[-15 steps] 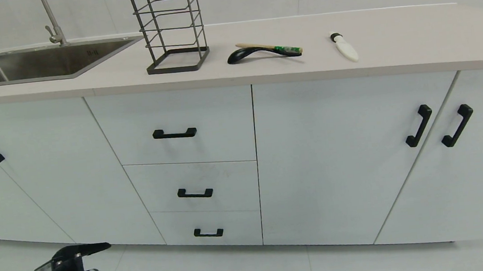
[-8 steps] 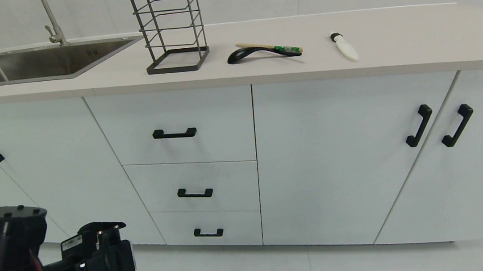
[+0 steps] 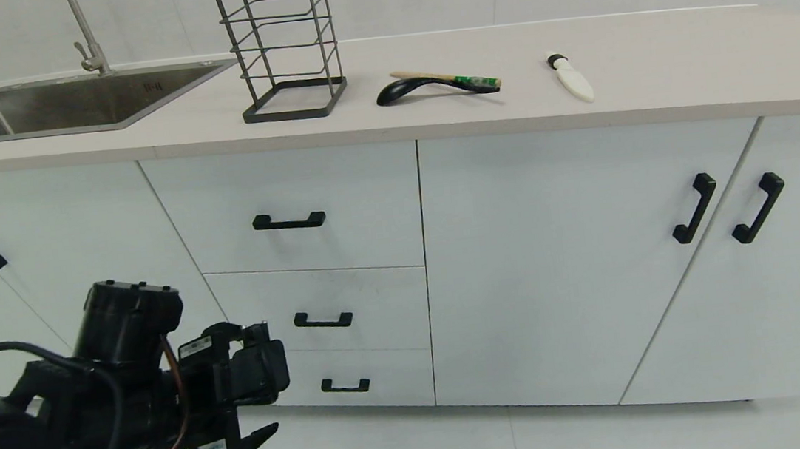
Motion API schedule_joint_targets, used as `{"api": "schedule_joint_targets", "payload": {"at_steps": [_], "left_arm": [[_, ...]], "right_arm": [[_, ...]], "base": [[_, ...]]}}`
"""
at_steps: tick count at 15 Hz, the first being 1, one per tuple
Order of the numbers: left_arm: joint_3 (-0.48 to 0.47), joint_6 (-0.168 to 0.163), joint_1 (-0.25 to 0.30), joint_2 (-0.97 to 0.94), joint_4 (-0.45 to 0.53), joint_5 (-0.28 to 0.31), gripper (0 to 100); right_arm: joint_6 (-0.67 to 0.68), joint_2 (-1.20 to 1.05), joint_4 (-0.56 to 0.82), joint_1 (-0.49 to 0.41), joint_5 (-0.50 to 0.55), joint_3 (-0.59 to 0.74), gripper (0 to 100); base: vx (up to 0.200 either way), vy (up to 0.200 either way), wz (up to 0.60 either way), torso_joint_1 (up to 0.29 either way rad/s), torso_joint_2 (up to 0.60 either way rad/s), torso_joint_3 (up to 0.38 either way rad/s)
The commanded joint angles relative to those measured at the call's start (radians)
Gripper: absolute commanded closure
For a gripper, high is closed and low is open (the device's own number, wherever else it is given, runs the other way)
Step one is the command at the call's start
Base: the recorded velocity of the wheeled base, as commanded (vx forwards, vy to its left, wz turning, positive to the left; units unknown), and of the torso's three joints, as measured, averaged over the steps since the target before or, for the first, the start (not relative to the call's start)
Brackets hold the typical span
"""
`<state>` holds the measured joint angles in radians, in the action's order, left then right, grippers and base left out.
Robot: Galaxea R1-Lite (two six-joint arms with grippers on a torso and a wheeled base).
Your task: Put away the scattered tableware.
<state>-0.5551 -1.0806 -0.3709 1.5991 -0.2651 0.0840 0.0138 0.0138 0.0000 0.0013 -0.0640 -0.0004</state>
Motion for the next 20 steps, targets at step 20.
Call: {"api": "schedule_joint_targets", "payload": {"at_steps": [20], "left_arm": [[-0.356, -0.053, 0.006, 0.561, -0.105, 0.019, 0]], "right_arm": [[0.000, 0.002, 0.000, 0.000, 0.000, 0.000, 100]], "base": [[0.000, 0.000, 0.00, 0.000, 0.00, 0.000]]}}
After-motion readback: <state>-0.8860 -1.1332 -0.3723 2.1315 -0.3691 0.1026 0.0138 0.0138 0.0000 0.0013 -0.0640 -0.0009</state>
